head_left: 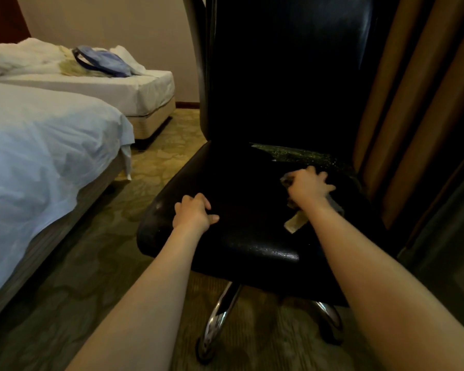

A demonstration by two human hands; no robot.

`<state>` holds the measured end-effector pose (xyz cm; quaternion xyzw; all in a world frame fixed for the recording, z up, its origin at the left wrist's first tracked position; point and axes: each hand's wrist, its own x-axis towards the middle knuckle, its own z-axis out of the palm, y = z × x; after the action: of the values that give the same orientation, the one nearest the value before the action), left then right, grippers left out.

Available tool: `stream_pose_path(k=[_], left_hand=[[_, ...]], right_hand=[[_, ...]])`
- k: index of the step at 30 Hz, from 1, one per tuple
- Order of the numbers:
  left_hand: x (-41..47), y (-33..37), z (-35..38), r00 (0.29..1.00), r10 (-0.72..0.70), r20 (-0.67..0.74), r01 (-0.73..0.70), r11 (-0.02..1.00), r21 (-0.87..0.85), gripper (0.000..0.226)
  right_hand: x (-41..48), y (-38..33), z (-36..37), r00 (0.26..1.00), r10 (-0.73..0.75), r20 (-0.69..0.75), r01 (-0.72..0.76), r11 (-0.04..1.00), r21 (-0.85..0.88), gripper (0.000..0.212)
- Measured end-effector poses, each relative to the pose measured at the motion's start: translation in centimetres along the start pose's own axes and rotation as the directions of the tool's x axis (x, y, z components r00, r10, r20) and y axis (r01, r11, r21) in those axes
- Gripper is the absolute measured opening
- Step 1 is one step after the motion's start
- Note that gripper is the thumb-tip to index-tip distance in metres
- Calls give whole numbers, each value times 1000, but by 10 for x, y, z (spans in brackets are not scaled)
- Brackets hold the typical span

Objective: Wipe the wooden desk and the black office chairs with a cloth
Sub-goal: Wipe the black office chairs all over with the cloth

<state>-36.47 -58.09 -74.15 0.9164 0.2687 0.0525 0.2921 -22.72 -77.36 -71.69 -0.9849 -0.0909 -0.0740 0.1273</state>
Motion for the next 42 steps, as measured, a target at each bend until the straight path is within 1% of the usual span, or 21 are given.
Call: stream_pose_path(k=[4, 6, 8, 9, 11, 12, 14, 16, 18, 20, 22, 23, 25, 27, 28, 30, 33, 35, 38, 40, 42], left_hand=[[-3, 6, 2, 999, -28, -16, 28, 1000, 3, 20], [-6, 7, 3, 999, -28, -41, 29, 999, 21, 19], [-9, 10, 4, 998, -27, -50, 30, 998, 60, 20], [-10, 12, 4, 999, -21, -50, 25, 996, 85, 22], [-14, 19, 4, 998, -1, -62, 10, 989, 147, 25], [-16, 24, 4, 997, 14, -73, -1, 983, 181, 26], [-22, 34, 8, 995, 43, -86, -26, 980, 196, 23], [-33, 50, 15, 994, 90, -59, -82, 988, 127, 20], [-45, 68, 23, 991, 133, -3, -132, 991, 16, 20], [-52, 84, 29, 983, 172, 59, -169, 984, -53, 22], [-55, 93, 34, 977, 177, 117, -175, 984, -23, 13], [-57, 94, 37, 976, 170, 137, -172, 985, 3, 14], [-59, 87, 42, 980, 148, 134, -161, 983, 93, 24], [-62, 75, 45, 987, 125, 106, -139, 980, 141, 23], [-61, 73, 45, 987, 131, 94, -143, 980, 138, 20], [-61, 71, 43, 984, 139, 110, -153, 980, 127, 15], [-62, 74, 44, 984, 140, 114, -154, 980, 124, 14], [-63, 76, 47, 985, 139, 100, -152, 979, 136, 15], [-66, 80, 51, 984, 142, 107, -159, 972, 173, 20], [-67, 83, 49, 983, 143, 119, -164, 967, 196, 23], [-66, 84, 48, 982, 142, 124, -165, 967, 197, 24]], right_hand=[[-2, 75, -22, 977, 212, -37, -214, 972, -93, 41], [-9, 101, -30, 949, 309, -61, -314, 939, -138, 39], [-19, 124, -38, 918, 393, -50, -395, 901, -182, 36], [-26, 134, -41, 905, 424, -48, -425, 885, -191, 36], [-39, 146, -48, 902, 425, -80, -432, 886, -167, 35], [-44, 147, -52, 912, 398, -101, -408, 903, -133, 36], [-54, 135, -59, 943, 296, -152, -304, 952, -34, 40], [-70, 108, -64, 970, 173, -173, -168, 985, 44, 44], [-91, 73, -63, 984, 53, -170, -42, 997, 70, 47], [-112, 39, -56, 986, -68, -152, 79, 994, 73, 48], [-131, 16, -42, 977, -172, -127, 178, 983, 39, 46], [-140, 11, -33, 972, -210, -106, 213, 977, 16, 45], [-152, 16, -15, 959, -277, -55, 276, 961, -25, 46], [-157, 31, -3, 944, -328, -41, 326, 943, -63, 50], [-155, 42, -3, 941, -334, -56, 329, 941, -82, 51], [-147, 64, -11, 962, -258, -88, 249, 964, -94, 51], [-132, 106, -26, 992, -36, -123, 27, 997, -69, 48], [-121, 138, -33, 987, 117, -112, -123, 991, -52, 47], [-113, 182, -38, 939, 341, -54, -342, 940, -2, 43], [-112, 201, -39, 890, 454, -38, -447, 886, 123, 45], [-108, 206, -38, 864, 502, -28, -474, 833, 285, 45]])
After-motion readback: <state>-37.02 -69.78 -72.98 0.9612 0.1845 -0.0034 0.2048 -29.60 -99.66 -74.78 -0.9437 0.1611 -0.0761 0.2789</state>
